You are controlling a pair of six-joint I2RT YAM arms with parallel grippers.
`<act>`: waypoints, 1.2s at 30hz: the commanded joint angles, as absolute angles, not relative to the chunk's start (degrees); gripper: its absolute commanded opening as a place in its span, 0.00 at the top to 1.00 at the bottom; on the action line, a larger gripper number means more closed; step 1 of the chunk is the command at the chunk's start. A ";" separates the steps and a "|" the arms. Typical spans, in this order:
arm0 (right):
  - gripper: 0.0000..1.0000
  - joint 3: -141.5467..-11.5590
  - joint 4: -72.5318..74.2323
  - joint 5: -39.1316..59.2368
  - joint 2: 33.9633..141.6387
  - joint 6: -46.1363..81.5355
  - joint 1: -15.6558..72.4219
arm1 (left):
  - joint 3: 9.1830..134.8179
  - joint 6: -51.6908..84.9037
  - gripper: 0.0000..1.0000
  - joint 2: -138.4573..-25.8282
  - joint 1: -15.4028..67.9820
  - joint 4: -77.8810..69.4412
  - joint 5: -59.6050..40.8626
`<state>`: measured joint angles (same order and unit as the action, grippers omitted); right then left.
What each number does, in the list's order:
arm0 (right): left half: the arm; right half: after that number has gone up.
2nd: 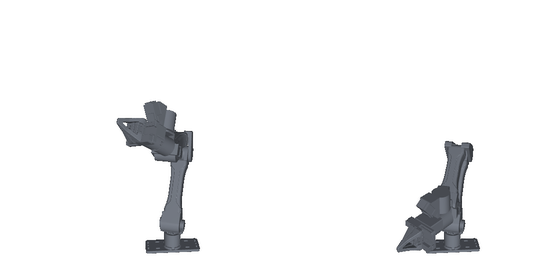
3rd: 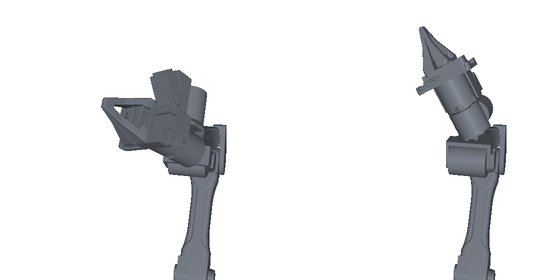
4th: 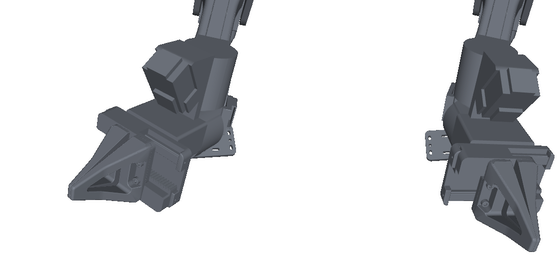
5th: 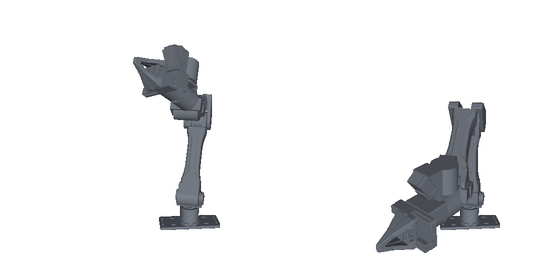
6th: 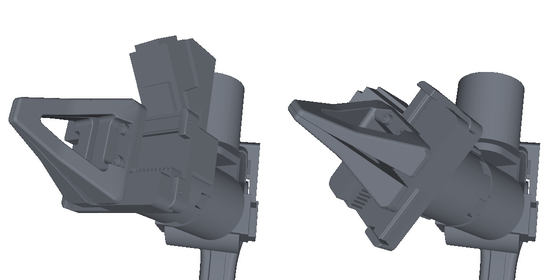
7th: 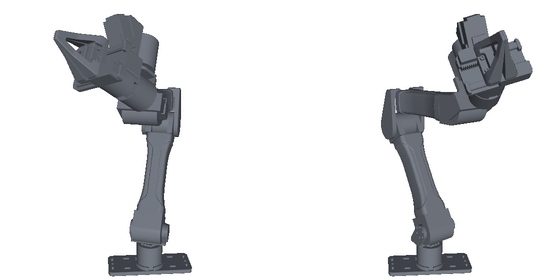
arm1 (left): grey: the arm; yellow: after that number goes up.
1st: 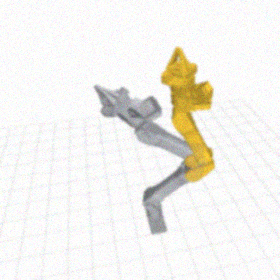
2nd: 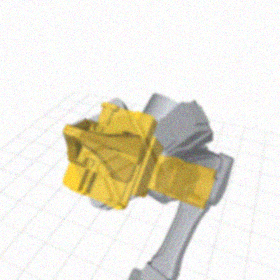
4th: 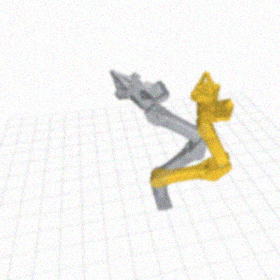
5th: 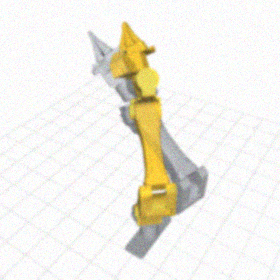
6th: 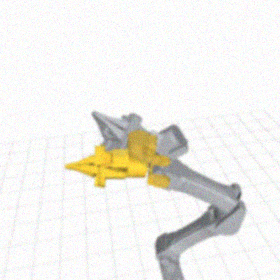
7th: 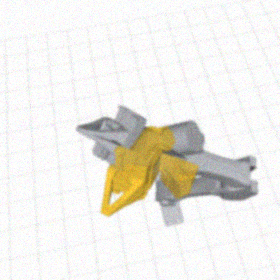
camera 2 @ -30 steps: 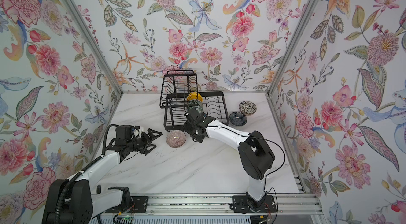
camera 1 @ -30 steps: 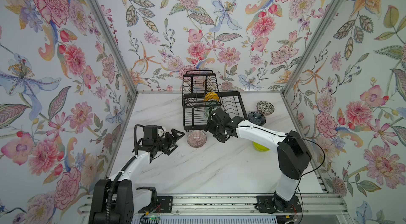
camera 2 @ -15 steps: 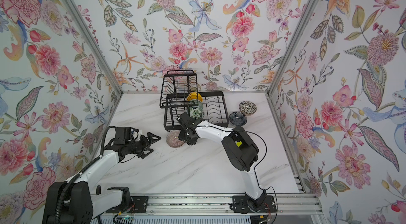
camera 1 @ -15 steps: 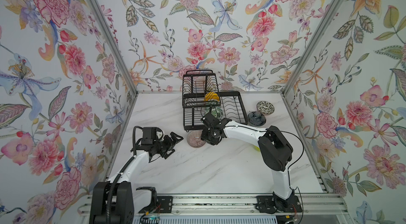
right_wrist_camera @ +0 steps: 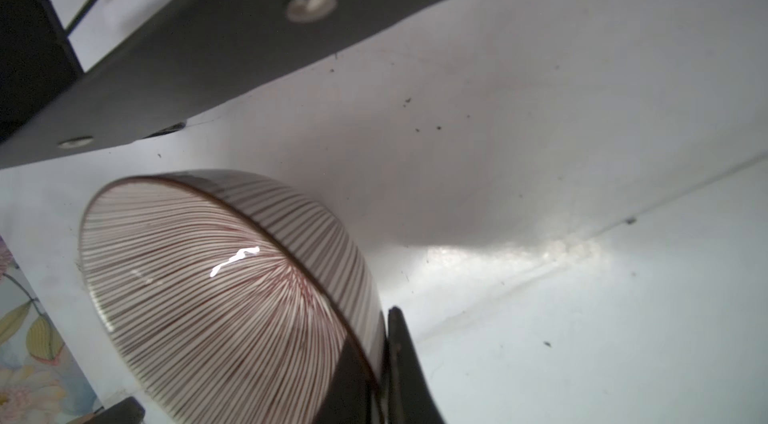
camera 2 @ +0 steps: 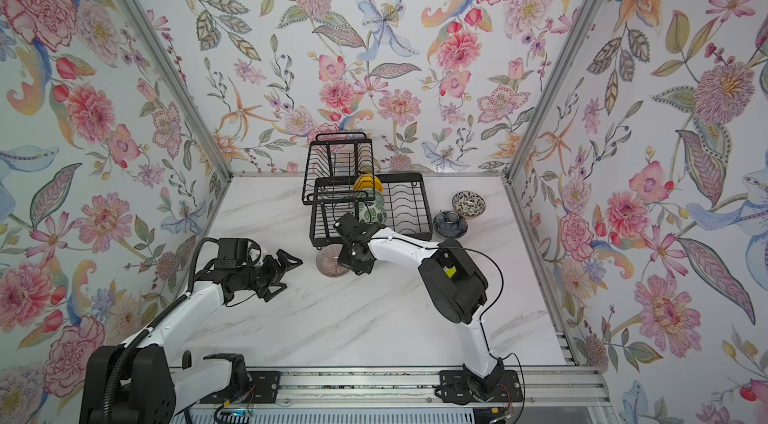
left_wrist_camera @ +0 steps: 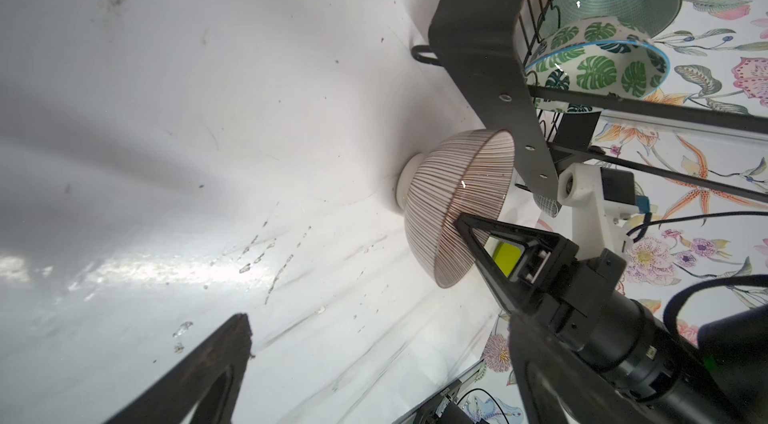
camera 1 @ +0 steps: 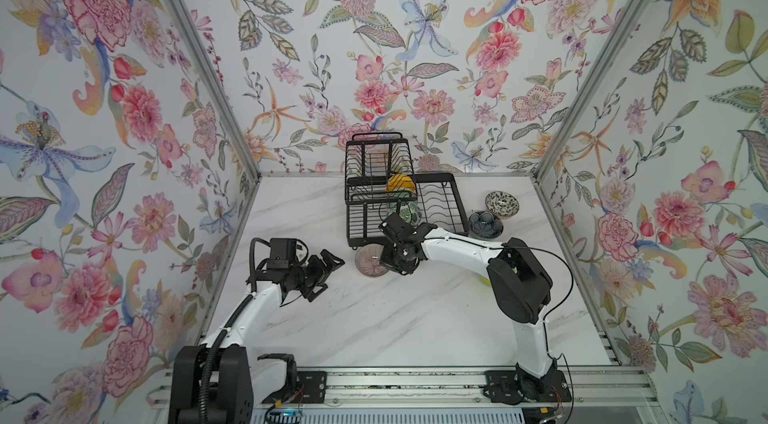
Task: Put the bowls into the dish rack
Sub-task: 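Grasp the rim of the red-striped white bowl with the right gripper, then lift the striped bowl with the right gripper while the left gripper grasps its rim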
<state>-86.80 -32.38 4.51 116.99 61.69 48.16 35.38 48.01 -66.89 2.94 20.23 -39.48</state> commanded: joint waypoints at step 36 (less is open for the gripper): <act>1.00 -89.74 -45.26 -16.03 90.87 39.77 44.72 | 51.79 50.74 0.01 -57.46 31.23 15.21 -8.66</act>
